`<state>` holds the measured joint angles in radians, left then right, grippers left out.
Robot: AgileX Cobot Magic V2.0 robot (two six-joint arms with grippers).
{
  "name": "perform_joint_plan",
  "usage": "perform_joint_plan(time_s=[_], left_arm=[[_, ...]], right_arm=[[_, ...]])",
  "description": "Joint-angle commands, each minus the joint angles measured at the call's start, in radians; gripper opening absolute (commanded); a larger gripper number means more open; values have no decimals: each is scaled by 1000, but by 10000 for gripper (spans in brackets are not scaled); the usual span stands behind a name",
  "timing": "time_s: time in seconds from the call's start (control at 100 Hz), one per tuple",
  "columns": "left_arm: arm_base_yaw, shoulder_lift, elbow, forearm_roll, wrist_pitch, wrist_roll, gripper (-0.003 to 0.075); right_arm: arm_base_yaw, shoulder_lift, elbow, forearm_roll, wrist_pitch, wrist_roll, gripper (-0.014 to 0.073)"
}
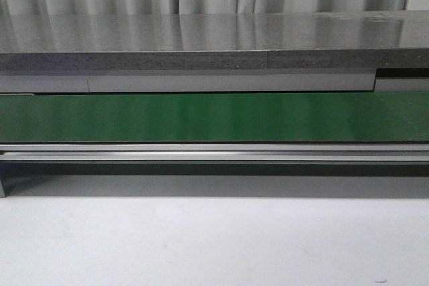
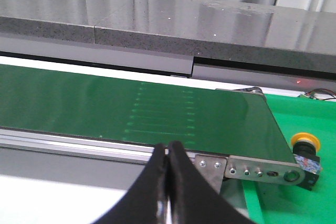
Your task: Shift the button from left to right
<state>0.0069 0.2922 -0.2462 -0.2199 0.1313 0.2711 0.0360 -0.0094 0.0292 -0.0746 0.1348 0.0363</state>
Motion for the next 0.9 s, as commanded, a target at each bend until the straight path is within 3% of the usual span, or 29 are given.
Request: perform_joint_plan(time_s=[0.0, 0.23, 0.38, 0.89], left_arm=[[-8, 5, -26, 26, -90, -4, 5], [-9, -21, 1, 248, -131, -242, 5], [-9, -77, 63, 252, -197, -244, 5], [-9, -320, 252, 262, -201, -244, 5]], right_arm=[[1, -17, 0, -12, -87, -10, -68], [1, -17, 0, -12, -87, -10, -68], [1, -17, 0, -12, -87, -10, -68], [1, -17, 0, -12, -87, -10, -68]])
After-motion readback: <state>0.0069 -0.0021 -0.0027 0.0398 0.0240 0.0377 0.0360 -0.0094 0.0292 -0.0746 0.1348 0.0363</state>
